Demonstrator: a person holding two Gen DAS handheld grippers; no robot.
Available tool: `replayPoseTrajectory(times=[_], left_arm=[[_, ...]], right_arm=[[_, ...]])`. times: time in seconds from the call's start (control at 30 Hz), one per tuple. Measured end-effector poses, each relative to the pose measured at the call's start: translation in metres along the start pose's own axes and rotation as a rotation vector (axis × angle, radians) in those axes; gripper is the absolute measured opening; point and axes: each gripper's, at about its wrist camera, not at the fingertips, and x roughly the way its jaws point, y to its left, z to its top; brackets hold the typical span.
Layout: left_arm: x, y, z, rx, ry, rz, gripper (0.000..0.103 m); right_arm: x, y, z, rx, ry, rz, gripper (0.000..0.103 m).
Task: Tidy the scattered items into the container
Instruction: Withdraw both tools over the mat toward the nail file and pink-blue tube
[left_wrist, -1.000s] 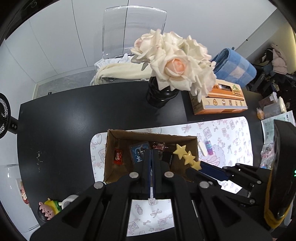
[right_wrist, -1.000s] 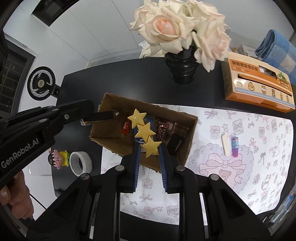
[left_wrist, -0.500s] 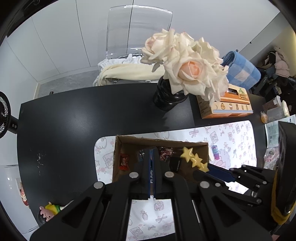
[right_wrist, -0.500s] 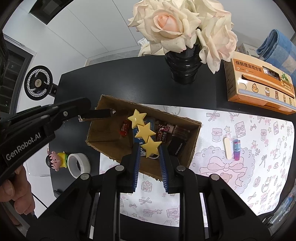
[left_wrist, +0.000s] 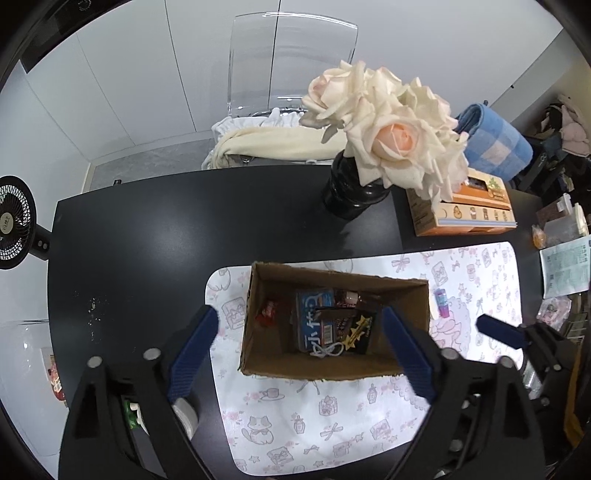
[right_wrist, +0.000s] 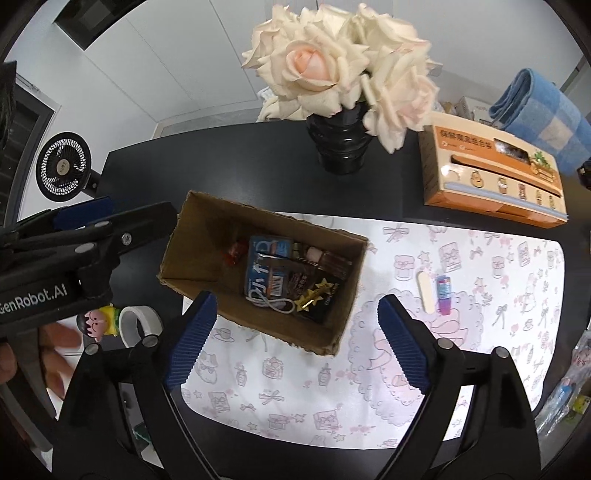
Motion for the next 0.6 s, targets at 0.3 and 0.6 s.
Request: replayPoseTrajectory(times=[0.3, 0.6], left_arm=[[-0.010, -0.012, -0.026, -0.022, 0.006, 0.001, 0.102], [-0.016, -0.031, -0.060, -0.046, 0.020, 0.001, 0.102]], right_arm=[[-0.025, -0.018, -0.023, 0.030, -0.018, -0.028, 0.098], [-0.048, -0.044, -0.052, 0.046, -0.056, -0.081, 0.103]])
